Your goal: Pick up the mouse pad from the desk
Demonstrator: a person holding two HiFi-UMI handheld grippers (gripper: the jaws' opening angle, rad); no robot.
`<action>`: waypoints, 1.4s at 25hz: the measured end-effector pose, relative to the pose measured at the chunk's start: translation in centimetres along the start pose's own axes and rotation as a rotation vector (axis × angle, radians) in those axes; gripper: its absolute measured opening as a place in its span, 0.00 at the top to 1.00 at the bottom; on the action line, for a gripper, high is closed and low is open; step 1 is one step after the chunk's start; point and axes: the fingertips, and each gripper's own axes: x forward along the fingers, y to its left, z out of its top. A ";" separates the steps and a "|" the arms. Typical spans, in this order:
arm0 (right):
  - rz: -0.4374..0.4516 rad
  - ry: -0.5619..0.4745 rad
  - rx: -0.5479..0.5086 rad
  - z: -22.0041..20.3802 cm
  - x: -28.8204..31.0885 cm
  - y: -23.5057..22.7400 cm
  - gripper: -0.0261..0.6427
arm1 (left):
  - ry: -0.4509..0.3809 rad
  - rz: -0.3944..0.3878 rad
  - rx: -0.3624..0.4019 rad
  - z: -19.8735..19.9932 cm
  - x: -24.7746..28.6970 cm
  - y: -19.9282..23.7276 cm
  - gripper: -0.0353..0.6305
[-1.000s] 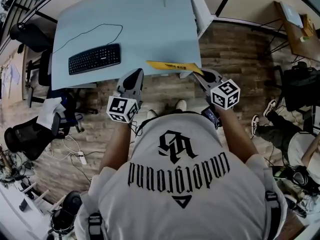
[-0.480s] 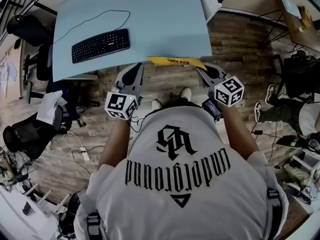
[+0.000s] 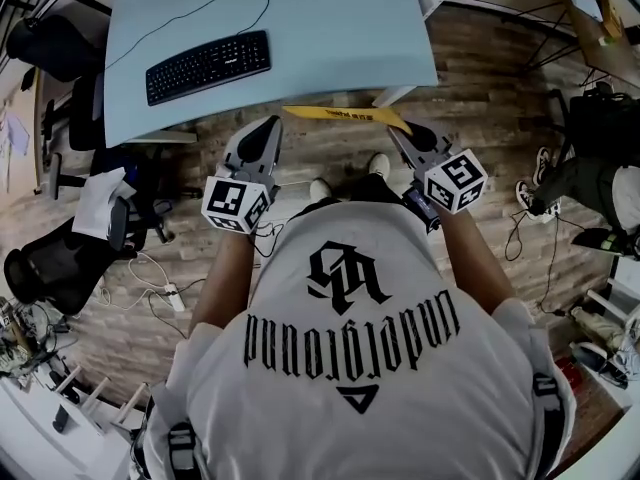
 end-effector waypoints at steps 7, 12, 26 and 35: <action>-0.013 0.002 -0.024 -1.2 1.0 3.2 0.93 | 0.007 -0.027 0.012 -0.9 -2.4 0.8 0.94; -0.024 -0.010 -0.033 -1.5 1.1 5.0 0.93 | 0.007 -0.048 0.016 -1.4 -3.5 0.8 0.94; -0.033 -0.023 -0.067 -0.9 1.2 6.1 0.93 | 0.000 -0.063 0.009 -1.3 -3.5 1.0 0.94; -0.031 -0.031 -0.058 -0.2 1.1 4.9 0.93 | 0.005 -0.070 0.021 -1.1 -2.3 0.7 0.94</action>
